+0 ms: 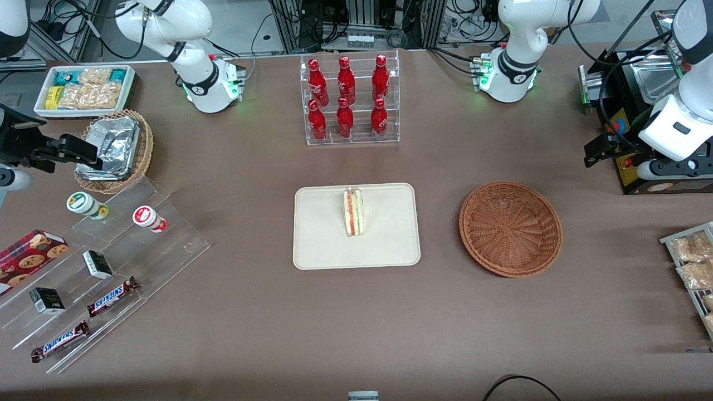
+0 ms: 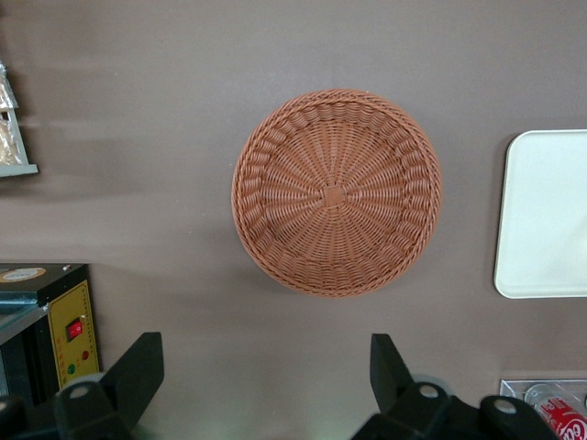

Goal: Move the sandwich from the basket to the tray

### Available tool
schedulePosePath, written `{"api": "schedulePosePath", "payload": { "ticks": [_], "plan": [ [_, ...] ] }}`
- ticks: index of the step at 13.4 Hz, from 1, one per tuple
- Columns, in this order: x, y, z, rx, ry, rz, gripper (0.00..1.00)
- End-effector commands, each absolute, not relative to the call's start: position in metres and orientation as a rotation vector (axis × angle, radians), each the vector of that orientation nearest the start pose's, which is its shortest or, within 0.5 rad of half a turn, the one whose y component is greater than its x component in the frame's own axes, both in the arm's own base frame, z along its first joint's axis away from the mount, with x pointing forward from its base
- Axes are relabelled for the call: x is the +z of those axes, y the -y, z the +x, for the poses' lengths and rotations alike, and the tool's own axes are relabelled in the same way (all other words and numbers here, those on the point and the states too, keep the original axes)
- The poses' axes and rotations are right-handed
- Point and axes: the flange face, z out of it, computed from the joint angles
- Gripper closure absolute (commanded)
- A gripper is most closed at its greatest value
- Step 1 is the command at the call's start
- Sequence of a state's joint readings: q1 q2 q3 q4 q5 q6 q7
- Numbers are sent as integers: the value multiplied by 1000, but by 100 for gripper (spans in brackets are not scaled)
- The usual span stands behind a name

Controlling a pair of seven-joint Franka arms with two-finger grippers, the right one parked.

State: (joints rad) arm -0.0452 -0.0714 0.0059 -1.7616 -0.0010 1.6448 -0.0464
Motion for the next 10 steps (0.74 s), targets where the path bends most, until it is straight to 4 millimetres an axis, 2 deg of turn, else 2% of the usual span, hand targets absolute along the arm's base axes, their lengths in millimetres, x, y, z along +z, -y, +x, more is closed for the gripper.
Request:
{"api": "schedulePosePath", "payload": {
  "ticks": [1,3,10],
  "plan": [
    [594,28,561,32,-11,-3153,1],
    [598,28,571,63,-14,-3143,1],
    [596,24,570,79,-12,-3135,1]
  ]
}}
